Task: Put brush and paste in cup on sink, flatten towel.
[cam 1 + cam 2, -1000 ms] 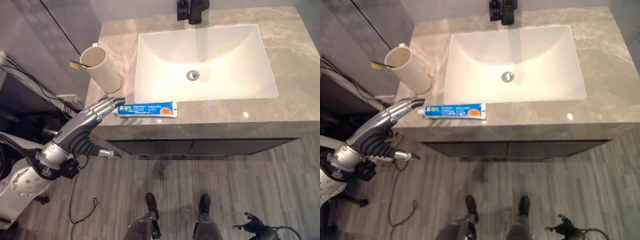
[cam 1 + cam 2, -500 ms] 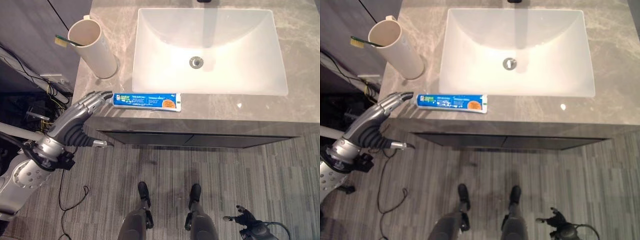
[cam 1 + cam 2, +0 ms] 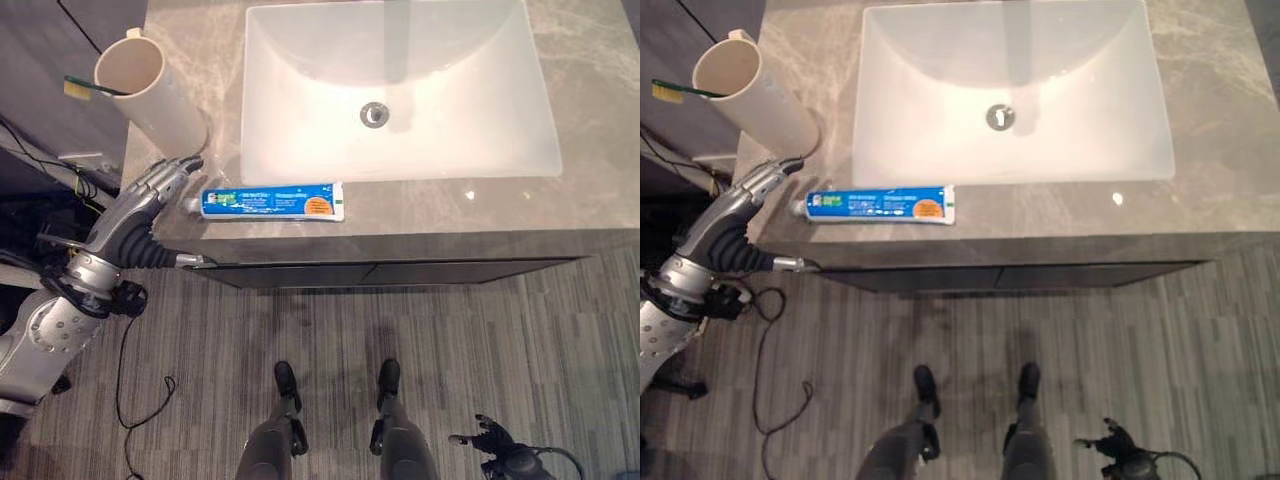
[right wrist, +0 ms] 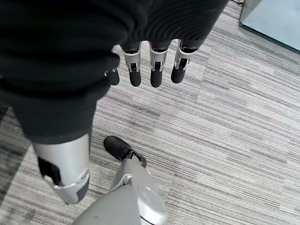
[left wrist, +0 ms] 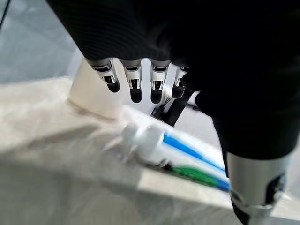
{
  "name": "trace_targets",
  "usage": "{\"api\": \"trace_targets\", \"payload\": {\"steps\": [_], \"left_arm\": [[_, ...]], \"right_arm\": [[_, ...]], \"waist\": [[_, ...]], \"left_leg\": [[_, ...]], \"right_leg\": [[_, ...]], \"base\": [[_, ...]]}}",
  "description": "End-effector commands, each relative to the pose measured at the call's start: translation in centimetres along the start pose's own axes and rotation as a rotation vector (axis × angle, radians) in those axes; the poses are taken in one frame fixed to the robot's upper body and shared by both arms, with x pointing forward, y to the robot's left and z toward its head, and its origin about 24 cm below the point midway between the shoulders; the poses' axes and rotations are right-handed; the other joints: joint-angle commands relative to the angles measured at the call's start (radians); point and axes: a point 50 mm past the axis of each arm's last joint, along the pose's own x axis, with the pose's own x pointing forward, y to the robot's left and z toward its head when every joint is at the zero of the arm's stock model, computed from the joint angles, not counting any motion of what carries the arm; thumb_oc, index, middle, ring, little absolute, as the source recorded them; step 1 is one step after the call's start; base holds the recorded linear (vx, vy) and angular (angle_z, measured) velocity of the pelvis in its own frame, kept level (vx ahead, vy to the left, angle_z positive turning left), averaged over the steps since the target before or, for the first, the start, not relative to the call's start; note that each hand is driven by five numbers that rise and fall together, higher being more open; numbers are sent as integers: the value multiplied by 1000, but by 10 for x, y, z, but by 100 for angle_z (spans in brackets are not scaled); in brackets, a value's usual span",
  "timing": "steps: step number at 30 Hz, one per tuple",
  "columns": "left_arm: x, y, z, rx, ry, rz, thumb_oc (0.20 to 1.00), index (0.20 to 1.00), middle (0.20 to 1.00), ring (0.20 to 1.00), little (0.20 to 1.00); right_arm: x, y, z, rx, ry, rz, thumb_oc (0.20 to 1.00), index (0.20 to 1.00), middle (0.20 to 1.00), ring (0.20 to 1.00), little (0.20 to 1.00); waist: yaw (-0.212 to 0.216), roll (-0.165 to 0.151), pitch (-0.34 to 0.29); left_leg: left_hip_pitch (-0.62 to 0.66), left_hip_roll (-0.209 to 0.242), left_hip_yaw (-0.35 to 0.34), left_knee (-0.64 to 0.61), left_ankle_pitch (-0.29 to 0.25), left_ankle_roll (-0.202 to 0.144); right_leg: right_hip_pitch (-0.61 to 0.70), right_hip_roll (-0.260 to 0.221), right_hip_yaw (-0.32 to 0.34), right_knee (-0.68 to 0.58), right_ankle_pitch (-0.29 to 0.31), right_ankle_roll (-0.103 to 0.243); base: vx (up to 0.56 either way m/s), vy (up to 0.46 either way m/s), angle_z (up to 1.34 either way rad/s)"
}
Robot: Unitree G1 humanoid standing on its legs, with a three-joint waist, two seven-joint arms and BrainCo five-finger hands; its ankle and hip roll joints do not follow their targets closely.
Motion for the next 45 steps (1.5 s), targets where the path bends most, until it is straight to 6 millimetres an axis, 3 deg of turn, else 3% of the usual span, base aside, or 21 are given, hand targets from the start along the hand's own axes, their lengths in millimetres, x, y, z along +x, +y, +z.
{"api": "trace_targets", "payload": {"steps": [1,11,19,24,29,31,32,35,36,38,45], "left_arm": [[10,10,0,-3,-18,88,1000,1000,1000,1000,1000],[22,5,-5,-38,0,126,1000,1000,1000,1000,1000],[21,-7,-8,-257,33,164,1000,1000,1000,1000,1000],[23,-10,-10,-307,41,183,1000,1000,1000,1000,1000],[26,-8,-10,-266,38,170,1000,1000,1000,1000,1000],[28,-7,-9,-205,34,144,950,950,950,950,950],[28,-7,-9,-204,33,143,1000,1000,1000,1000,1000],[29,-8,-8,-141,26,53,1000,1000,1000,1000,1000],[27,-10,-9,-96,36,-15,959,959,959,959,959],[26,-9,-9,-56,31,-57,956,956,956,956,956],[22,-7,-17,-6,65,-77,834,834,834,834,834]], "right_arm": [[0,0,1,16,0,-2,1000,1000,1000,1000,1000],[1,5,9,22,-31,14,1000,1000,1000,1000,1000],[1,9,6,27,-18,31,1000,1000,1000,1000,1000],[1,11,10,30,-31,34,1000,1000,1000,1000,1000],[1,12,13,27,-44,38,1000,1000,1000,1000,1000],[1,12,16,25,-59,40,1000,1000,1000,1000,1000],[1,12,16,26,-58,40,1000,1000,1000,1000,1000],[1,10,18,9,-71,44,1000,1000,1000,1000,1000],[1,10,16,-9,-63,45,1000,1000,1000,1000,1000],[1,9,19,-38,-78,47,1000,1000,1000,1000,1000],[0,11,37,-46,-166,63,1000,1000,1000,1000,1000]], "waist": [[-1,-27,-9],[-25,-43,-9],[-33,-48,-14],[-37,-48,-18],[-40,-50,-18],[-42,-50,-17],[-41,-50,-16],[-43,-50,-15],[-42,-48,-16],[-41,-45,-17],[-44,-47,-18]], "left_leg": [[24,95,-67,6,-18,-108],[6,109,-48,6,-14,-114],[15,115,-35,6,-15,-117],[14,116,-36,6,-15,-118],[7,119,-40,6,-12,-120],[5,120,-39,6,-12,-121],[5,120,-39,6,-12,-121],[5,121,-39,6,-10,-122],[6,123,-39,6,-10,-122],[10,123,-38,6,-11,-124],[38,128,-13,6,-13,-125]], "right_leg": [[-46,-147,-22,-1,134,89],[-92,-128,10,-1,136,89],[-98,-125,21,-1,131,89],[-99,-124,21,-1,131,89],[-106,-121,20,-1,129,89],[-107,-120,20,-1,128,89],[-107,-120,20,-1,127,89],[-109,-118,23,-1,126,89],[-108,-117,25,-1,126,89],[-107,-116,27,-1,124,89],[-107,-103,57,-1,123,89]], "base": [[36,-2,-7],[28,-1,-9],[11,-3,-4],[7,-2,-4],[0,0,0],[0,0,0],[0,0,0],[0,0,0],[0,0,0],[0,0,0],[0,-8,-8]]}}
